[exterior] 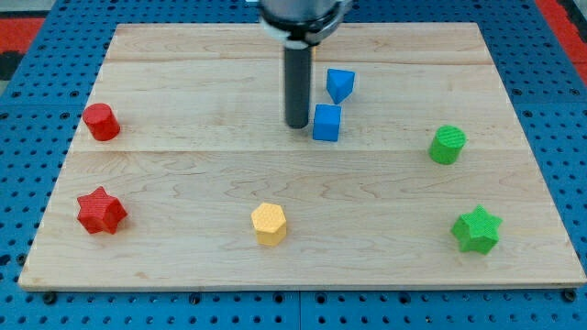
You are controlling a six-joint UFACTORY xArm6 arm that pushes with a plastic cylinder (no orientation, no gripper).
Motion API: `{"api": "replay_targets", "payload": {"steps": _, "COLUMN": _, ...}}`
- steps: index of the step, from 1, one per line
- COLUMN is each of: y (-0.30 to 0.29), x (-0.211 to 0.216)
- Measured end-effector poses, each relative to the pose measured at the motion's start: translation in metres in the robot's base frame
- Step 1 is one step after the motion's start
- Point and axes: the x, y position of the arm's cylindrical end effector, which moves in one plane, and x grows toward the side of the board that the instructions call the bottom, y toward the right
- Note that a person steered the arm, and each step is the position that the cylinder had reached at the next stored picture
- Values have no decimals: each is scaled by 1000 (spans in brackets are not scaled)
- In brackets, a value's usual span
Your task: Push the blue cube up a bit
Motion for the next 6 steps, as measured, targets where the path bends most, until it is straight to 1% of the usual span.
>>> {"api": "replay_targets", "payload": {"steps": 1, "y": 7, "x": 36}}
{"api": "replay_targets", "payload": {"steps": 2, "y": 21, "x": 30}}
{"api": "replay_targets", "payload": {"steps": 3, "y": 49, "x": 9}}
{"api": "replay_targets", "payload": {"steps": 4, "y": 58, "x": -3}}
{"api": "replay_targets", "payload": {"steps": 6, "y": 83, "x": -3}}
